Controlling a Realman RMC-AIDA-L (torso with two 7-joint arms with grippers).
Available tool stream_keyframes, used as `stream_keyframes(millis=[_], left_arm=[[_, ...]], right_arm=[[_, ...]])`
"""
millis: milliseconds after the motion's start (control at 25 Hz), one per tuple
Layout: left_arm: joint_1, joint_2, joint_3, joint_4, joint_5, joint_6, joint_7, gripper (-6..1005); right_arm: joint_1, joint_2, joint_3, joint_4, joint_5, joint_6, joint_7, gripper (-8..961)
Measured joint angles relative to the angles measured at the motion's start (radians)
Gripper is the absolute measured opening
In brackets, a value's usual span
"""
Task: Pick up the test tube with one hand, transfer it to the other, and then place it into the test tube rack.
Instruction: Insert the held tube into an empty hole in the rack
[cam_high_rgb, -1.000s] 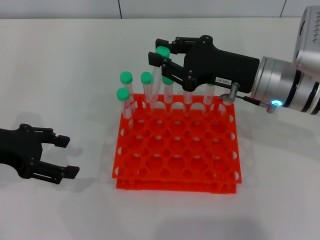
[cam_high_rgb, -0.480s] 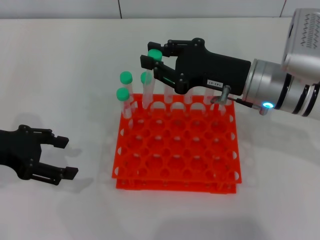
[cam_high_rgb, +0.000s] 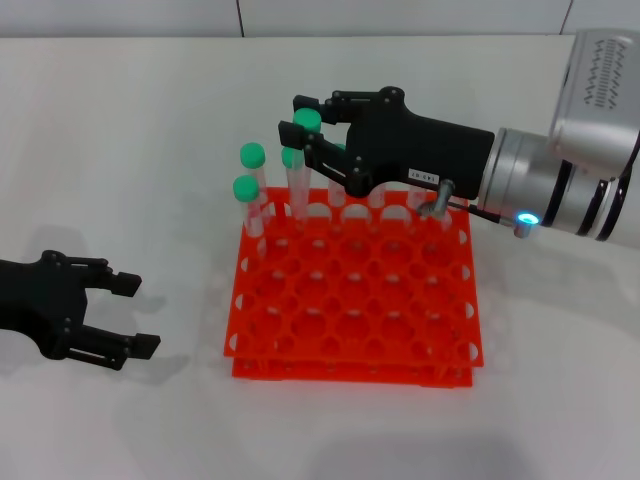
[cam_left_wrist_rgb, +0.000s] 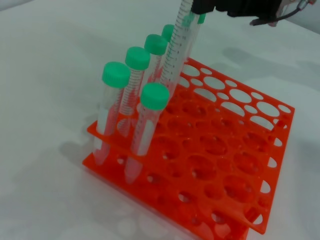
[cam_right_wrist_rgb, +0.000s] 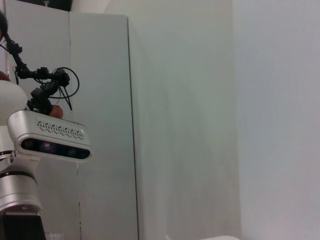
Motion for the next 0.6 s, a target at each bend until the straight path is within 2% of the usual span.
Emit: stream_keyframes(millis=[600], left_arm=[[-0.001,0.000,0.000,-0.002,-0.002,0.000,0.002,882]], right_arm=[[-0.010,0.000,-0.035,-0.015,0.019,-0.005,0.008,266]])
